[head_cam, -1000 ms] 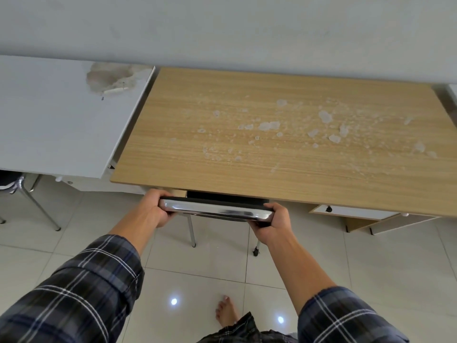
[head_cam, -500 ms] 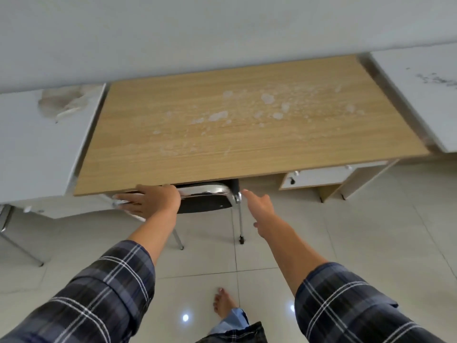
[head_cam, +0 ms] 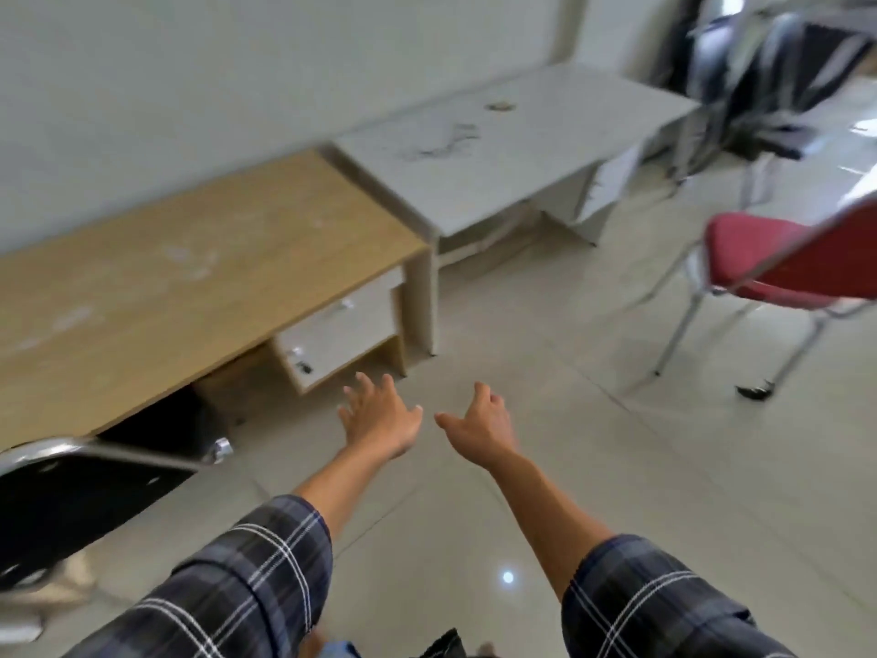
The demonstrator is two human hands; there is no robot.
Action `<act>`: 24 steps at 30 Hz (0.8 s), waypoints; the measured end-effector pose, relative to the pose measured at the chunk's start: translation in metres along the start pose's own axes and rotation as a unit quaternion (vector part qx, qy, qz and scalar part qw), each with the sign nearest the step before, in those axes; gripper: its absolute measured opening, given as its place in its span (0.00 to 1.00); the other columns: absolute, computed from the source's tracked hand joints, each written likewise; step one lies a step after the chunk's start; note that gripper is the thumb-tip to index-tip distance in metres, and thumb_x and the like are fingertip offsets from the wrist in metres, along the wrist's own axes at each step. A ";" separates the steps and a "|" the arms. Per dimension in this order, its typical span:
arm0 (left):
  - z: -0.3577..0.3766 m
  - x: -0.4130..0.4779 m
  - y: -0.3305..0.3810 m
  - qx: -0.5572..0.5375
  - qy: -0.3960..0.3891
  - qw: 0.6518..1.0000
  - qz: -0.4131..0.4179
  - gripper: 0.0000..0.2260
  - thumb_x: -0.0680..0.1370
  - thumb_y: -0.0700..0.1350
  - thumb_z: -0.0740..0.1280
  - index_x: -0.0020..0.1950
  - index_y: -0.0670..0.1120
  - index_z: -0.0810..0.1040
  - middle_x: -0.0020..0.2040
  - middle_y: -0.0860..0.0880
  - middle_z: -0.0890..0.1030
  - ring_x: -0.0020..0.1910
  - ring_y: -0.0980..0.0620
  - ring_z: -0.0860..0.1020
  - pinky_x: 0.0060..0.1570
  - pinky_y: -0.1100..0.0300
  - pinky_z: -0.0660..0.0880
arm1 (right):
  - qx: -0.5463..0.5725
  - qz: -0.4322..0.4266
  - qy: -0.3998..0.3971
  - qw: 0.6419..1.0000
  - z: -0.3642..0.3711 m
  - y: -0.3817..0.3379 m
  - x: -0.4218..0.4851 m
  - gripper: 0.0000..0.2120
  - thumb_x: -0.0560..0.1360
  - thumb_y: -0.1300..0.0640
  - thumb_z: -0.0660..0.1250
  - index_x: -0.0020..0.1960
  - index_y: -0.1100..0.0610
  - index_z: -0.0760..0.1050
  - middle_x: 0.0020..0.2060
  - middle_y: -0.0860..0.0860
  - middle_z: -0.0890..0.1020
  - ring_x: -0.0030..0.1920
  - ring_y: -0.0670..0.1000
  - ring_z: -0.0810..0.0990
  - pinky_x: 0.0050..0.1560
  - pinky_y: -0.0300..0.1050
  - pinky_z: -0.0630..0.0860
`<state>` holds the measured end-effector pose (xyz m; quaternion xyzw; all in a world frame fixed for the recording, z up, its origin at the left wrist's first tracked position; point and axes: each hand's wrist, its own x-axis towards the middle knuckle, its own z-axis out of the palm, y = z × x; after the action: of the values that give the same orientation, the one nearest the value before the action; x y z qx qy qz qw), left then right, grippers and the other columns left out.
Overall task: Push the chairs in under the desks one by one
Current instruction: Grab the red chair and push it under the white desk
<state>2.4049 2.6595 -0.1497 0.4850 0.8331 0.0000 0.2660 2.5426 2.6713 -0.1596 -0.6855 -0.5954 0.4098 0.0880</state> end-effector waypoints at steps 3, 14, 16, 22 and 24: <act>0.030 -0.021 0.099 0.042 -0.031 0.993 0.108 0.33 0.81 0.59 0.58 0.81 0.48 0.51 0.81 0.42 0.44 0.79 0.37 0.45 0.75 0.42 0.45 | 0.000 0.055 0.071 0.996 -0.077 0.074 -0.006 0.41 0.75 0.40 0.68 0.79 0.58 0.55 0.77 0.58 0.63 0.77 0.59 0.60 0.74 0.57 0.63; 0.110 -0.059 0.320 0.156 -0.058 0.925 0.341 0.33 0.81 0.57 0.58 0.81 0.47 0.50 0.81 0.41 0.44 0.79 0.38 0.42 0.76 0.42 0.42 | 0.110 0.189 0.208 0.953 -0.221 0.245 -0.020 0.48 0.74 0.38 0.69 0.82 0.58 0.49 0.79 0.58 0.60 0.79 0.58 0.58 0.76 0.52 0.58; 0.124 -0.055 0.359 0.160 -0.065 0.916 0.362 0.33 0.81 0.57 0.58 0.81 0.47 0.50 0.81 0.41 0.45 0.79 0.39 0.42 0.76 0.42 0.42 | 0.116 0.204 0.227 0.945 -0.243 0.266 -0.008 0.48 0.74 0.37 0.69 0.82 0.58 0.49 0.80 0.57 0.59 0.79 0.57 0.57 0.76 0.52 0.58; 0.155 -0.034 0.475 0.173 -0.091 0.897 0.398 0.32 0.81 0.57 0.58 0.81 0.47 0.51 0.81 0.41 0.47 0.79 0.39 0.44 0.76 0.42 0.43 | 0.098 0.237 0.277 0.926 -0.328 0.317 0.035 0.49 0.74 0.37 0.68 0.82 0.56 0.47 0.80 0.56 0.57 0.80 0.58 0.54 0.77 0.57 0.59; 0.162 -0.030 0.509 0.176 -0.108 0.890 0.406 0.32 0.81 0.57 0.59 0.81 0.47 0.51 0.81 0.41 0.47 0.79 0.39 0.44 0.76 0.42 0.42 | 0.097 0.256 0.282 0.919 -0.354 0.333 0.045 0.49 0.73 0.35 0.68 0.82 0.56 0.47 0.80 0.57 0.57 0.80 0.58 0.53 0.77 0.57 0.59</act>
<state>2.8999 2.8632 -0.1435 0.8168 0.5163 -0.0909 0.2411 3.0247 2.7498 -0.1529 -0.8900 -0.3068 0.2634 0.2105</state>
